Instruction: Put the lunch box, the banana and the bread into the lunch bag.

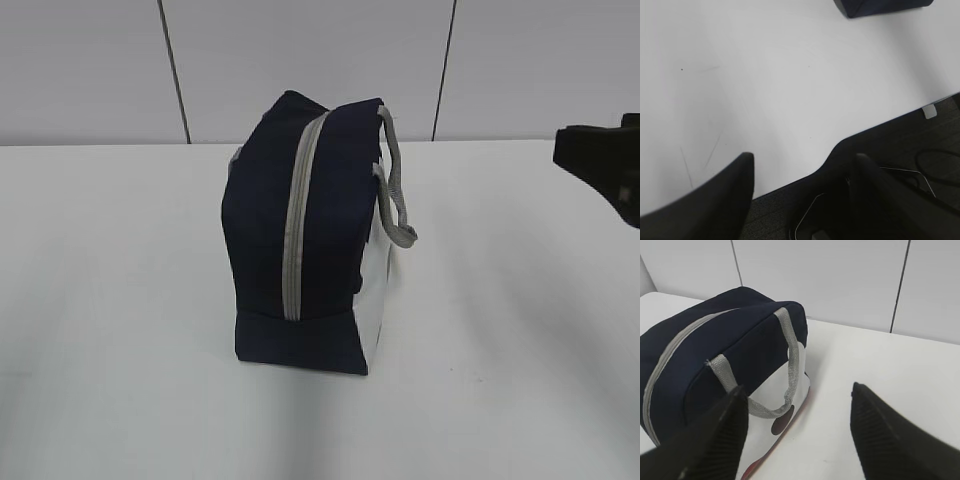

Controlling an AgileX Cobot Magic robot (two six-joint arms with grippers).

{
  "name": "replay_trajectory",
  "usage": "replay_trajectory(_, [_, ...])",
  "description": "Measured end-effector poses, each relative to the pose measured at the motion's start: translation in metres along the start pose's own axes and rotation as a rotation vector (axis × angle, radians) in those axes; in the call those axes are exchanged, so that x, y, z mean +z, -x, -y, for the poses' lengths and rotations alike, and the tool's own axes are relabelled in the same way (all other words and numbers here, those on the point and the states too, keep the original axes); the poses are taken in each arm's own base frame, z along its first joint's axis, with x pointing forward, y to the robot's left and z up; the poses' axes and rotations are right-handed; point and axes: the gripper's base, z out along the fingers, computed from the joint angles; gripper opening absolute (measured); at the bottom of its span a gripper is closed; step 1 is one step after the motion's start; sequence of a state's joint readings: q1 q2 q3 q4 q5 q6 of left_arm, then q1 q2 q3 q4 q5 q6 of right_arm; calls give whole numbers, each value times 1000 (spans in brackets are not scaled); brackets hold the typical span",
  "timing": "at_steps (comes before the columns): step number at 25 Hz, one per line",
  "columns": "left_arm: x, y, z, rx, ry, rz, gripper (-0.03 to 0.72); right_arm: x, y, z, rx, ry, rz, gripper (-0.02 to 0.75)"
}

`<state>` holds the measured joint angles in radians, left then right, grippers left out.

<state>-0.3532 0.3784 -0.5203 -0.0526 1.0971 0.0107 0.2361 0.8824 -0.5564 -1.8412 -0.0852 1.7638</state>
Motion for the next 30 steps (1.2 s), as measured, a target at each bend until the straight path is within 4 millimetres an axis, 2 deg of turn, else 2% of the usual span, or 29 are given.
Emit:
replay_trajectory(6, [0,0,0,0,0,0,424,12,-10,0,25,3,-57,476])
replay_trajectory(15, [0,0,0,0,0,0,413,14,-9,3,8,-34,-35,476])
replay_trajectory(21, [0,0,0,0,0,0,413,13,-21,-4,-67,-62,-185,476])
replay_trajectory(24, [0,0,0,0,0,0,413,9,-29,-10,-80,-32,-293,476])
replay_trajectory(30, [0,0,0,0,0,0,396,-16,-12,-11,-88,-15,-364,476])
